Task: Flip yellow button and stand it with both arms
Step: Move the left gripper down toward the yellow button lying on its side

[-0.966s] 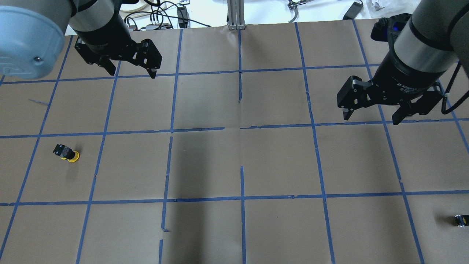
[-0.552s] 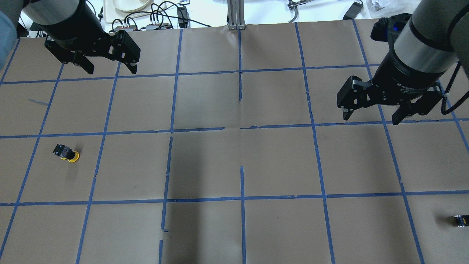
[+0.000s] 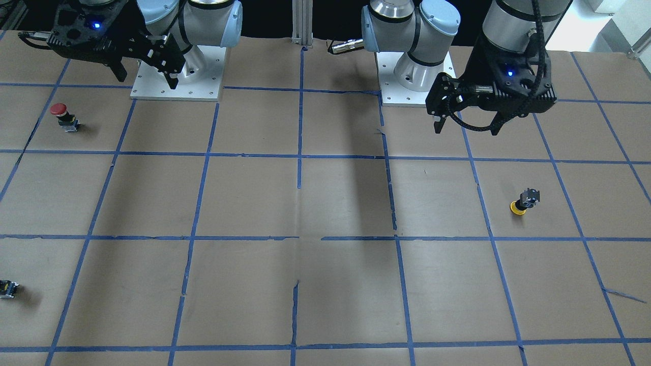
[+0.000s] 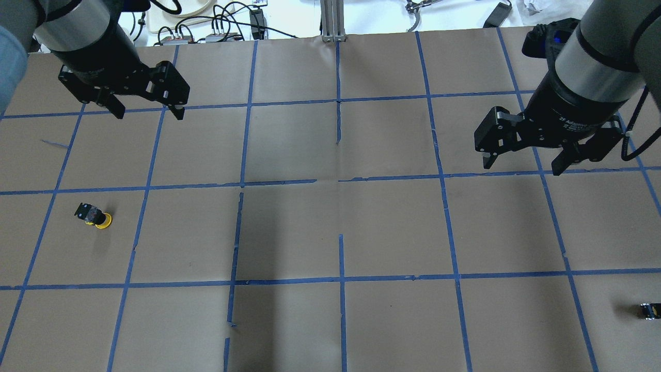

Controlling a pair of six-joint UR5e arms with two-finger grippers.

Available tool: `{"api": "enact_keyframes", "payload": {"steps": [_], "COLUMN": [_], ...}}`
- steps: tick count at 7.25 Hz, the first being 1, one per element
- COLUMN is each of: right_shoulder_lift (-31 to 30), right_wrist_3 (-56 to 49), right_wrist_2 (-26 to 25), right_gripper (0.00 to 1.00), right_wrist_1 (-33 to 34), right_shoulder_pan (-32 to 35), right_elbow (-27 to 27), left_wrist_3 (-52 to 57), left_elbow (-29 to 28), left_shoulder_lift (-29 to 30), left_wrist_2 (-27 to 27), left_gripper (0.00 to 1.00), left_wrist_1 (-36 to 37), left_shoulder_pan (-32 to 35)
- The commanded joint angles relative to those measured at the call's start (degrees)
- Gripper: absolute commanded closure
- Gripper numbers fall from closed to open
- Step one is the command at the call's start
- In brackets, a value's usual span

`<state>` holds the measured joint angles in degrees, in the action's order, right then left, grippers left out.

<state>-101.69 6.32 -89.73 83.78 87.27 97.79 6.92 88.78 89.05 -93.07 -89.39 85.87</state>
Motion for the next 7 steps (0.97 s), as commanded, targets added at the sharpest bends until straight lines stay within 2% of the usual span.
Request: {"api": "enact_keyframes", "payload": {"steps": [1,2,5,7], "right_shoulder_lift": [0.1,0.1,-0.1,-0.1], "right_wrist_3": [-0.1,-0.1,-0.1,-0.1], "right_wrist_2": [-0.1,0.0,0.4,0.4], "right_gripper": [0.00,0.00,0.00,0.00], "right_wrist_1": [0.2,0.2,0.9,1.1], "right_shoulder_pan": [0.0,0.0,0.0,0.0], "right_elbow": [-0.1,-0.1,0.0,0.0], "left_wrist_3": [9.2,9.9,24.1,34.6], "left_elbow": [3.7,6.0,12.6,17.1], "left_shoulder_lift": [0.3,1.0,2.3,4.9], "left_wrist_2": [-0.9,1.4,4.2,4.3], "left_gripper": [0.00,0.00,0.00,0.01], "left_wrist_1": [1.1,1.8,5.0,15.6], "left_shoulder_pan": [-11.8,-17.6,-30.4,-33.8]}}
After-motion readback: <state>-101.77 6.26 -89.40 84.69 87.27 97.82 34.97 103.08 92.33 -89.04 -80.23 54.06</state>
